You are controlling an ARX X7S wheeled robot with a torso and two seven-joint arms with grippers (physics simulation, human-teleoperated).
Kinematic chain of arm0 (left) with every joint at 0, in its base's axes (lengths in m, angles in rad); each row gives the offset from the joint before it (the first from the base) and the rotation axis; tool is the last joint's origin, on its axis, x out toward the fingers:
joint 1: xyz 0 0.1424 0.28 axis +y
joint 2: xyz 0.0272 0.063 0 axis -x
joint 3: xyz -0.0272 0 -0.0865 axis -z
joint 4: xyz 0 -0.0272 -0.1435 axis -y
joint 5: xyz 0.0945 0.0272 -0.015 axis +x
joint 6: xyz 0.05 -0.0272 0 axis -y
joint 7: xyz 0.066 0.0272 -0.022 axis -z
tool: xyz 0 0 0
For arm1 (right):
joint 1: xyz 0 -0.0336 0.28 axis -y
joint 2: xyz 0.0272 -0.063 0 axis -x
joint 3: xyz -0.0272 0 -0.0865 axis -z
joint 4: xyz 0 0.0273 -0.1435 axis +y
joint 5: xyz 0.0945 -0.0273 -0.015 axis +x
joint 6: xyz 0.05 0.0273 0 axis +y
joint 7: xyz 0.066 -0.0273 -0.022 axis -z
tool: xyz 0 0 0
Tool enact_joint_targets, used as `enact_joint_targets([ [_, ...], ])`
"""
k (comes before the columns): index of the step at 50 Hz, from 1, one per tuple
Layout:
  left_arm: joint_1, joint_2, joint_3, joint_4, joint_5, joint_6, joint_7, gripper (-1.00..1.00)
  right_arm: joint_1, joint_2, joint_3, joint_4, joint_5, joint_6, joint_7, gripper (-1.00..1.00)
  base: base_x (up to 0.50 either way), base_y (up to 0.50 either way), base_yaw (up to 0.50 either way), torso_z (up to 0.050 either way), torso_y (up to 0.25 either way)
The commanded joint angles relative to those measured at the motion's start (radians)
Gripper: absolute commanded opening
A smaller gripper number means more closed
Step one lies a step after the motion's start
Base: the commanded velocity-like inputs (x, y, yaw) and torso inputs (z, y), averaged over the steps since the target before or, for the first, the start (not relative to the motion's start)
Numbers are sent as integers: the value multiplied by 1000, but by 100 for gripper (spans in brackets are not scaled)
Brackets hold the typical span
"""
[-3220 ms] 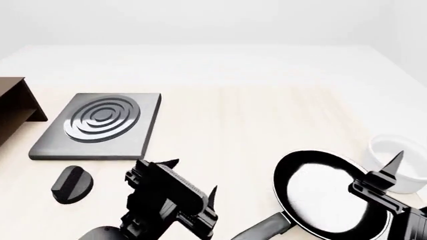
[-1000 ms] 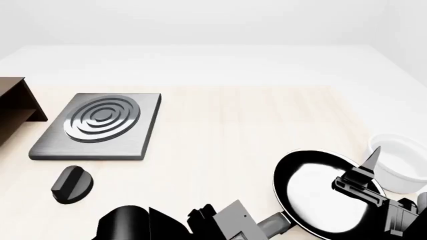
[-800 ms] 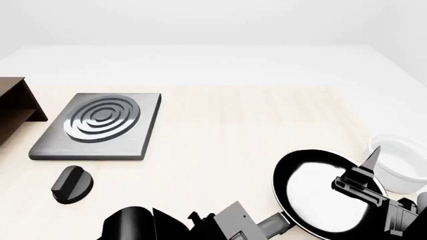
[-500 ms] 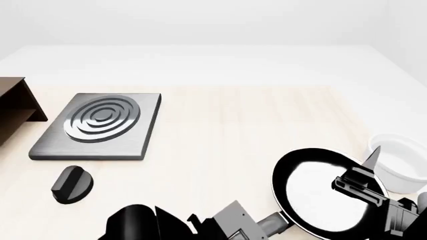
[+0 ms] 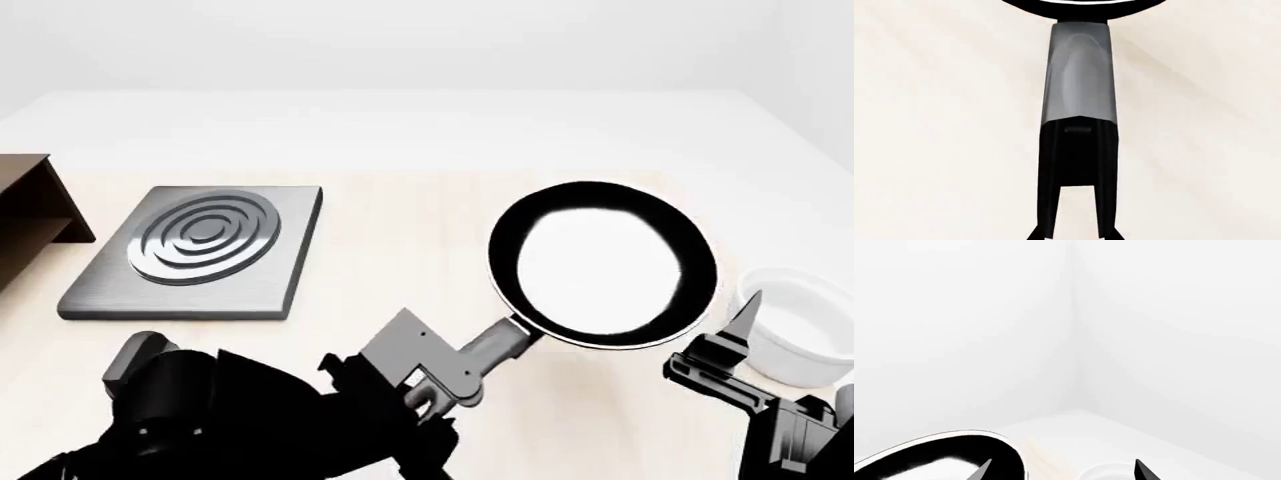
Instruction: Put the frying pan on top of the cabinet.
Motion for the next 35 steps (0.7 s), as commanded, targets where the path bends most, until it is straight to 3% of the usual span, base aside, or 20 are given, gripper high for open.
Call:
enact_joint_targets([
  [1, -103, -90, -205, 20, -166, 5, -100, -100, 2, 3, -7, 4, 0, -2, 7, 100, 0, 0, 0, 0, 0],
  [7, -259, -121, -254, -161, -277, -19, -214, -100, -1, 5, -6, 2, 3, -4, 10, 100, 0, 0, 0, 0, 2],
  [15, -543, -92, -207, -582, -151, -35, -238, -100, -4, 7, -5, 5, 12, -7, 10, 100, 0, 0, 0, 0, 3],
  [18, -719, -38, -62, -884, 89, 50, -21, -100, -5, 8, -5, 4, 14, -8, 11, 100, 0, 0, 1, 0, 0],
  [22, -838, 12, 39, -1157, 247, 143, 115, -100, -1, 9, -10, 11, 15, -8, 11, 100, 0, 0, 0, 0, 3],
  [26, -980, 156, 150, -1601, 429, 321, 350, -100, 1, 11, -13, 15, 16, -7, 12, 100, 0, 0, 1, 0, 3],
  [29, -969, 144, 2, -1630, 549, 310, 317, -100, 2, 12, -14, 15, 18, -6, 12, 100, 0, 0, 0, 0, 0],
  [35, -944, 103, -527, -1630, 989, 264, 213, -100, 4, 15, -18, 18, 19, -7, 14, 100, 0, 0, 1, 0, 3],
])
